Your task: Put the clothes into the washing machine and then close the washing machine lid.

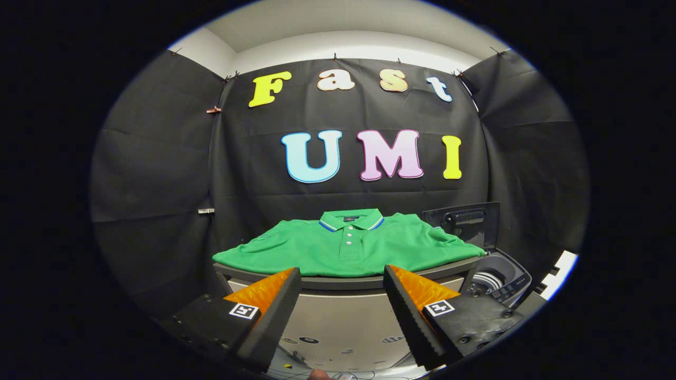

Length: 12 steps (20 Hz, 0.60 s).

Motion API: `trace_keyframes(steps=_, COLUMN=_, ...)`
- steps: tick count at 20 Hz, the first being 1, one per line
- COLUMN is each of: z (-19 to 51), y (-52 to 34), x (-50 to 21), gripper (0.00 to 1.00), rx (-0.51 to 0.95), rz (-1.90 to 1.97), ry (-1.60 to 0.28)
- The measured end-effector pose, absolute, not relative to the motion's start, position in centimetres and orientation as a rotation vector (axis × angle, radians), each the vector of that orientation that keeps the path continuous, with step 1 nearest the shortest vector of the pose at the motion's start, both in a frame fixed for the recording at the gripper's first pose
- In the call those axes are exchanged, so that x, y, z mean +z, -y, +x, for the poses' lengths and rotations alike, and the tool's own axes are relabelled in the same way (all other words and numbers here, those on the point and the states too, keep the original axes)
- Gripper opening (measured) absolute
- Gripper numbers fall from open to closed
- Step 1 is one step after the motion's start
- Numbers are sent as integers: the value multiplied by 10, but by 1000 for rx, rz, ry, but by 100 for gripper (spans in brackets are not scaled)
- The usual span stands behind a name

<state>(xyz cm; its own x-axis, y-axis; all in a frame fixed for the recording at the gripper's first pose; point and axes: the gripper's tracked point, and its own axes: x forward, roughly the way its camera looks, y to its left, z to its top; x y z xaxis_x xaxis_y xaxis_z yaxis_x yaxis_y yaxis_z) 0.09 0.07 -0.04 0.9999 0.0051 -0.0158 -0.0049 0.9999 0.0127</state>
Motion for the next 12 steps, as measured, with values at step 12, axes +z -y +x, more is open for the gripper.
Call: trace_keyframes(steps=12, z=29, y=-3, x=24, gripper=98, rx=-11, rz=81, ry=-3)
